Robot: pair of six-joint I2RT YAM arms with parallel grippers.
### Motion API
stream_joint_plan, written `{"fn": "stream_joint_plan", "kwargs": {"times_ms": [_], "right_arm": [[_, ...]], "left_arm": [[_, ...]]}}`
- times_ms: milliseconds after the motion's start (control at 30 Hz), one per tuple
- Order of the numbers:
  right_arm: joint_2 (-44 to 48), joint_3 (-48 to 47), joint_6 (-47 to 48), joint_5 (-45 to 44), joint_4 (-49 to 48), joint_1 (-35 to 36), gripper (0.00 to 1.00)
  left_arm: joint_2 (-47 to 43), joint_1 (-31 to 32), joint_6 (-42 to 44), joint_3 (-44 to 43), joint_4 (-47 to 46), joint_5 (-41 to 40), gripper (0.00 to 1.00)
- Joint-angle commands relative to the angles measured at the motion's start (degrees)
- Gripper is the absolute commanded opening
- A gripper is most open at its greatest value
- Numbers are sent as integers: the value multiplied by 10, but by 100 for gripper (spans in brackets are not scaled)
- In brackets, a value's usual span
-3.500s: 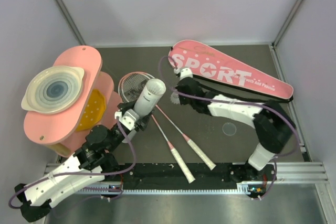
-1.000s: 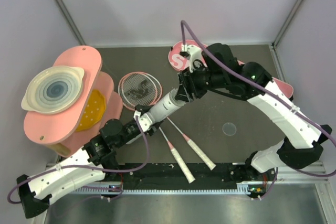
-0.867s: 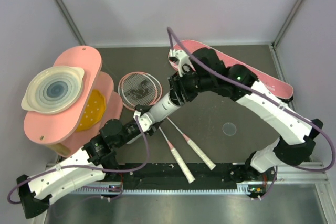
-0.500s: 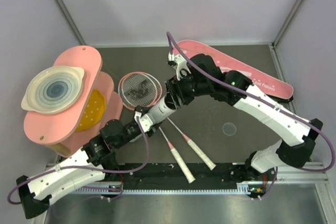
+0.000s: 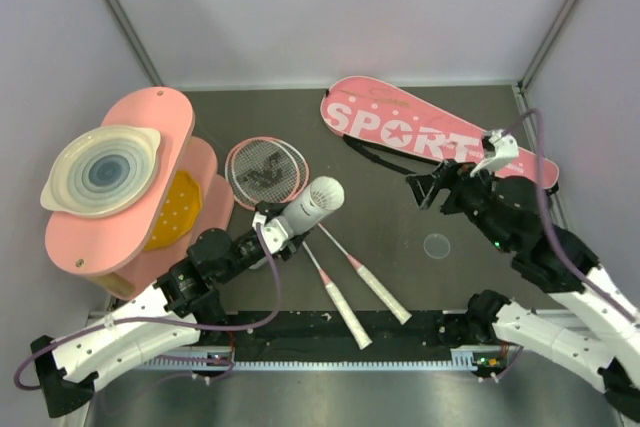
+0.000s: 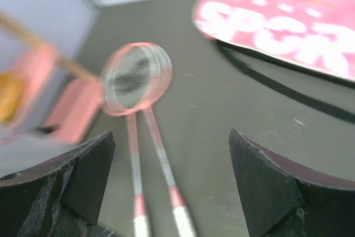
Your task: Pack up the badminton gear
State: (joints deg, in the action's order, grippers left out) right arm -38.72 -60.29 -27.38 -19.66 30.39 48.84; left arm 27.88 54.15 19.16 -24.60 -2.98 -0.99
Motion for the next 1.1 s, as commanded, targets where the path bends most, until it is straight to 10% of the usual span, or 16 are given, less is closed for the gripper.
{"fn": "stream_joint_plan", "kwargs": {"times_ms": [0,200,333,1067], "right_arm": [[-27,117,-79,44,32,-162,83],[-193,143,-92,240,80,-314,74],[-271,144,-85,253,86,-313,42],[-395,197,-82,173,37,-278,35]], "left_arm": [[-6,1,0,-15,-54,7,11],[-8,1,3,-13,-53,1,11],[-6,1,4,-14,-52,2,11],[-8,1,4,-13,-53,-1,11]]}}
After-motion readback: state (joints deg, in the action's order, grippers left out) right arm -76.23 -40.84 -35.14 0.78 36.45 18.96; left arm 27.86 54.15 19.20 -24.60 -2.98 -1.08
